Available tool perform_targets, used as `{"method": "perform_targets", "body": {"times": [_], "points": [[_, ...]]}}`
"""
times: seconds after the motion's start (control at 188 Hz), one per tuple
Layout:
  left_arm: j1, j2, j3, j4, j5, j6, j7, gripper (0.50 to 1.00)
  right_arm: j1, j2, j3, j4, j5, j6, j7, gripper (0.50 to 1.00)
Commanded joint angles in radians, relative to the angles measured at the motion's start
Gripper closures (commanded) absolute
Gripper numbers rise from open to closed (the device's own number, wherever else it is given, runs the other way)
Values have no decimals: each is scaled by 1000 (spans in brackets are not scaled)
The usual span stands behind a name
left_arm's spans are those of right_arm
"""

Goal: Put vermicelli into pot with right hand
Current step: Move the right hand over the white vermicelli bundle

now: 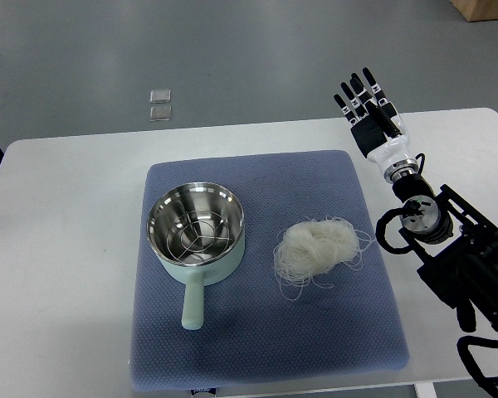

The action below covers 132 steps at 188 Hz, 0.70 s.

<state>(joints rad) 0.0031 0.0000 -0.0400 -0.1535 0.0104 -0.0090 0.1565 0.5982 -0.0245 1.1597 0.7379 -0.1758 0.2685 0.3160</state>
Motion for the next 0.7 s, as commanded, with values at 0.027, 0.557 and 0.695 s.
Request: {"method": "perform_targets", "body": {"times": [0.027, 0.557, 0.695], "points": [[0, 0, 0, 0, 0, 0, 0, 500, 0, 0, 0, 0, -1, 0, 0, 576], [0, 0, -1, 0, 0, -2, 0, 500, 107, -143, -229, 60, -231, 12, -6, 579], [0, 0, -3, 0, 0, -2, 0, 500, 272, -313, -509, 161, -633, 38, -43, 579]]}}
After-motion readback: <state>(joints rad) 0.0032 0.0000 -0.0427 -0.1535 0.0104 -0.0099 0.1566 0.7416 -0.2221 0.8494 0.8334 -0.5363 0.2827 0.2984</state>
